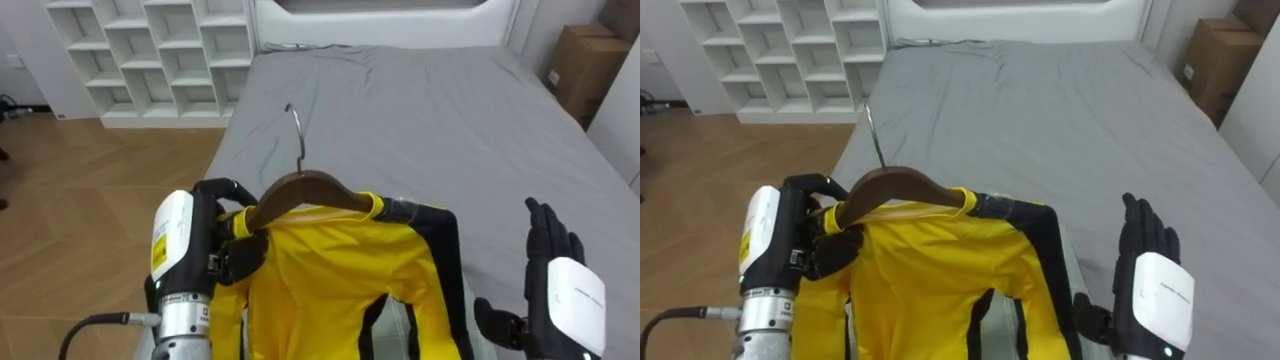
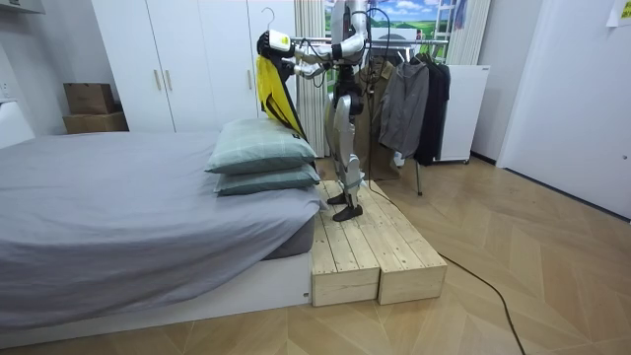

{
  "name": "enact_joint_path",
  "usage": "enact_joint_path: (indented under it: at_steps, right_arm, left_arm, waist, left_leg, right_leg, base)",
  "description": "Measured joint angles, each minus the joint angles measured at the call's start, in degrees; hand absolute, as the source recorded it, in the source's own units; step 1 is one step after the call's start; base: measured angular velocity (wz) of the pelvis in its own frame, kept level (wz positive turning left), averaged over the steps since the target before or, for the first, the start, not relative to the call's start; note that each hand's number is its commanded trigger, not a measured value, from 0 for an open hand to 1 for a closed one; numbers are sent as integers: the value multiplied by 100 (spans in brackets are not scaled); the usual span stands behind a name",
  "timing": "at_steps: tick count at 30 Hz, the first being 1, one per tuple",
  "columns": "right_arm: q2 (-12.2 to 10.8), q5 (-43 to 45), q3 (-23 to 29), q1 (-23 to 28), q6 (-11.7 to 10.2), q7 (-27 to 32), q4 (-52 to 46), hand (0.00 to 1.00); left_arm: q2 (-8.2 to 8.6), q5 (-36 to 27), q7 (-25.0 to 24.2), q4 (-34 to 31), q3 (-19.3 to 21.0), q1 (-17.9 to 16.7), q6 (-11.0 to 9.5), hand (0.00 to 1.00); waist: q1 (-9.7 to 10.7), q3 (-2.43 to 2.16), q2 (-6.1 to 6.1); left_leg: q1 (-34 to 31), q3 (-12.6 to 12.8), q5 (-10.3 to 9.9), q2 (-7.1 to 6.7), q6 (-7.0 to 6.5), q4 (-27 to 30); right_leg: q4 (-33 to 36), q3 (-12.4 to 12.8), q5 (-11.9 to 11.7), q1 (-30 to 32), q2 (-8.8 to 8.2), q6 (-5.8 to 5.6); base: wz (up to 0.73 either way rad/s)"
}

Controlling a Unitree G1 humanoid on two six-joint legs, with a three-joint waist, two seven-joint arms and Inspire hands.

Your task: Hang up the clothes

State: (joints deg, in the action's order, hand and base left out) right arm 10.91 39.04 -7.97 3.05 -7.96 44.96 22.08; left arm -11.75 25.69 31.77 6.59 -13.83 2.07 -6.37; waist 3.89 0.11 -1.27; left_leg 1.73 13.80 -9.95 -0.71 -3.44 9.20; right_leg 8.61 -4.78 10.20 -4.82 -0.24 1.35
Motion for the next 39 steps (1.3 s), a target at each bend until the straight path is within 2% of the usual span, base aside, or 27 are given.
enact_joint_path:
  at_steps: [7,10,12,21,26,30,34,39]
  right_arm:
    - [-1,0,1,0,-33,-151,-292,0]
    - [3,-4,2,0,-80,-212,-353,0]
    - [3,-4,2,1,-80,-285,-426,0]
    - [9,-3,-1,1,-130,-488,-532,0]
    - [15,0,-9,0,-129,-677,-900,0]
    - [19,-9,-85,0,-132,-710,-1084,0]
    - [24,-9,-151,-1,-132,-773,-1166,0]
    - [57,-86,-211,-1,-131,-834,-1228,0]
  left_arm:
    - [8,140,-25,-178,-10,0,-21,100]
    - [-10,113,-36,-386,-90,-5,-35,100]
    - [-12,96,-80,-477,-167,-6,-126,100]
    - [-19,103,-250,-497,-373,-13,-170,100]
    - [-20,108,-505,-501,-451,-12,-170,100]
    - [-20,102,-510,-500,-489,-13,-170,100]
    - [-27,137,-535,-500,-530,-13,-170,100]
    - [-116,249,-538,-501,-553,-28,-170,100]
  waist:
    - [16,2,3]
    - [22,17,27]
    - [22,24,37]
    - [40,35,70]
    - [39,21,107]
    - [38,-3,149]
    - [35,-4,150]
    - [15,-5,149]
  left_leg:
    - [8,-2,0,0,0,3]
    - [24,0,0,0,0,0]
    - [31,5,0,0,0,0]
    - [45,44,0,2,0,3]
    - [45,72,0,0,0,7]
    - [55,100,1,3,0,8]
    - [69,110,0,3,-1,3]
    - [97,128,0,11,0,-5]
  right_leg:
    - [0,5,0,-8,1,0]
    - [0,10,0,-16,1,0]
    - [1,15,0,-18,0,0]
    - [-3,42,3,10,-3,-2]
    - [-12,79,4,12,-5,-2]
    - [0,99,4,-8,-3,-2]
    - [2,109,3,-1,-4,-1]
    - [19,153,0,-33,8,2]
  base:
    - [0]
    - [0]
    - [0]
    - [-1]
    - [-2]
    - [-2]
    - [-1]
    - [-2]
